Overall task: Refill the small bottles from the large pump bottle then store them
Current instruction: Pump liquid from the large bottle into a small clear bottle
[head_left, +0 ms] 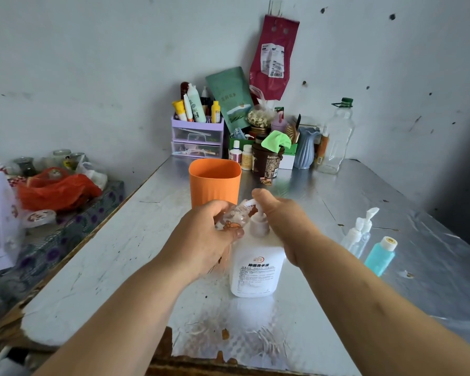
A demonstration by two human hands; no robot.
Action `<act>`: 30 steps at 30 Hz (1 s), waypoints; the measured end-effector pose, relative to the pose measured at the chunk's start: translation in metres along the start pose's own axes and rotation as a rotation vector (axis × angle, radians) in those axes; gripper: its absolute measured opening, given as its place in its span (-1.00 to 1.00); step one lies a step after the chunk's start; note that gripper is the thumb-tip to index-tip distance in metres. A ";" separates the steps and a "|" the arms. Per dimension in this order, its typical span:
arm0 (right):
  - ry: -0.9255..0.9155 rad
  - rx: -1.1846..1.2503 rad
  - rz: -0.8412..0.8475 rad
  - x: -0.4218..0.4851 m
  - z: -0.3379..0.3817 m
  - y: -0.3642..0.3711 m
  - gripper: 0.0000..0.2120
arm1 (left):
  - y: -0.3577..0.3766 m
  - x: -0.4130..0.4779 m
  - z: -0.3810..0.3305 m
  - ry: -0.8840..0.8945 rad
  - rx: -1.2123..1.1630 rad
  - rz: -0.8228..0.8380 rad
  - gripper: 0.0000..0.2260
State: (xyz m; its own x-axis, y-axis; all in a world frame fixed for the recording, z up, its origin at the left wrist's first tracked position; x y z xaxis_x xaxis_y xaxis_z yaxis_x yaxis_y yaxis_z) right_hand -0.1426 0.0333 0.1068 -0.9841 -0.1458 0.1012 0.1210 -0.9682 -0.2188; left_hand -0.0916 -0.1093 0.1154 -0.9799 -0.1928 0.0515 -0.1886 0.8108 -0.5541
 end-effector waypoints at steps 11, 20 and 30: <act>-0.027 0.070 0.010 0.000 -0.011 0.003 -0.74 | 0.003 0.004 0.008 0.014 0.018 0.016 -0.77; 0.024 0.031 0.036 0.001 -0.010 0.005 -0.73 | 0.004 0.002 0.008 -0.006 -0.021 0.027 -0.74; 0.015 0.047 0.025 -0.001 -0.007 0.005 -0.71 | 0.003 0.001 0.004 0.003 -0.046 0.021 -0.73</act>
State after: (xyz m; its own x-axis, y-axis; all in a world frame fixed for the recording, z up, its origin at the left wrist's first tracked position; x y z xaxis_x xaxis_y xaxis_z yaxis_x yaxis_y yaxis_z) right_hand -0.1421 0.0302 0.0989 -0.9824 -0.1678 0.0815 0.1516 -0.9727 -0.1756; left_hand -0.0927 -0.1091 0.1109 -0.9838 -0.1742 0.0425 -0.1709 0.8393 -0.5161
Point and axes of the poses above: each hand's wrist, its own x-axis towards the middle knuckle, its own y-axis out of the palm, z = x × y, the point moved 10 cm from there along x, towards the middle knuckle, and after that the axes turned 10 degrees about -y, right-handed, at the moved point
